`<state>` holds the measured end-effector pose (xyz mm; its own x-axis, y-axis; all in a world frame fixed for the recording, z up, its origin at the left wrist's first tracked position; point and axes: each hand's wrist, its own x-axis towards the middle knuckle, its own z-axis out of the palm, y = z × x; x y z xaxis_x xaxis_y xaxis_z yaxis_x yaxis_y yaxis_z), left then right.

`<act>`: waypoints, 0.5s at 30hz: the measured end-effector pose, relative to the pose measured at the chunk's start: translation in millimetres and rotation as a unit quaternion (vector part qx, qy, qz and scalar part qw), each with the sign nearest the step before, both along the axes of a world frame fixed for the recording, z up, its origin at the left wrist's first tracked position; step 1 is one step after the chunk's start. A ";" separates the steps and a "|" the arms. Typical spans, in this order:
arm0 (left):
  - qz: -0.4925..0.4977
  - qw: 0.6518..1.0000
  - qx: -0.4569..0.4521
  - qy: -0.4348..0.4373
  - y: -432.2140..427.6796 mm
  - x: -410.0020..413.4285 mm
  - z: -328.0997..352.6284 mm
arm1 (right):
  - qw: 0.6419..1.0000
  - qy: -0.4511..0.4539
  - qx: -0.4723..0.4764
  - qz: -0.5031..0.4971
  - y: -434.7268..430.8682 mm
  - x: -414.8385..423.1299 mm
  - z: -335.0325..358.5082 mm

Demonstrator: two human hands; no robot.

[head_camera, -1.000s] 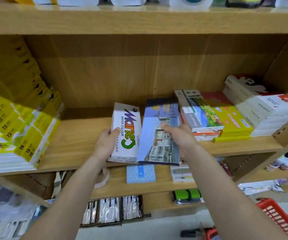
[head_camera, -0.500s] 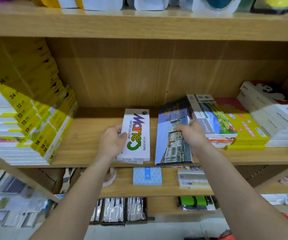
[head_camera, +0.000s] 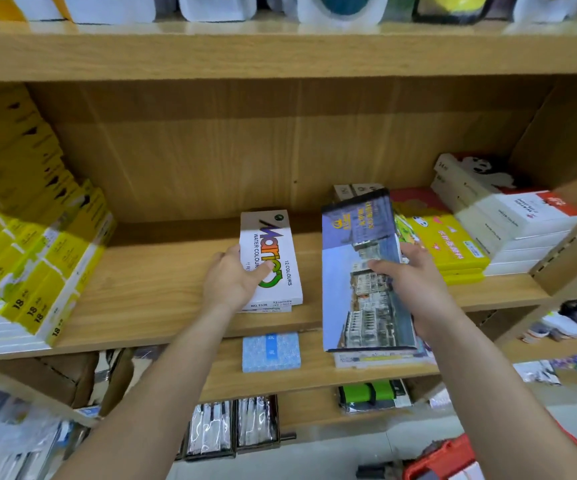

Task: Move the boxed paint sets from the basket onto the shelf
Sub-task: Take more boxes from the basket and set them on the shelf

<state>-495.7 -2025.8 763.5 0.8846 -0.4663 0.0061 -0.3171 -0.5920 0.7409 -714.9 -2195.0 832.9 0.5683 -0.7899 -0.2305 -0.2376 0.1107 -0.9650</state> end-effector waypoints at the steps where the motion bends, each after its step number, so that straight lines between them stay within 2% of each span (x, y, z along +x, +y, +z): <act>1: -0.004 1.000 -0.003 0.006 -6.2 -0.8 1.4 | 1.000 -0.011 -0.009 0.006 -2.3 -4.9 0.8; 5: -0.004 1.000 -0.010 0.018 -11.7 -1.7 1.3 | 1.000 0.020 -0.012 0.002 -14.2 -9.5 -5.9; 8: -0.009 0.999 -0.022 0.026 -4.9 -3.8 -0.2 | 0.998 0.046 -0.019 0.036 -6.8 2.3 -12.7; 12: 0.007 0.999 -0.025 0.032 9.1 -5.7 0.7 | 0.995 0.023 -0.050 0.083 14.0 38.7 -15.2; 15: 0.031 0.998 -0.034 0.032 22.1 -3.8 -0.7 | 0.992 0.039 -0.072 0.091 17.6 65.6 -15.3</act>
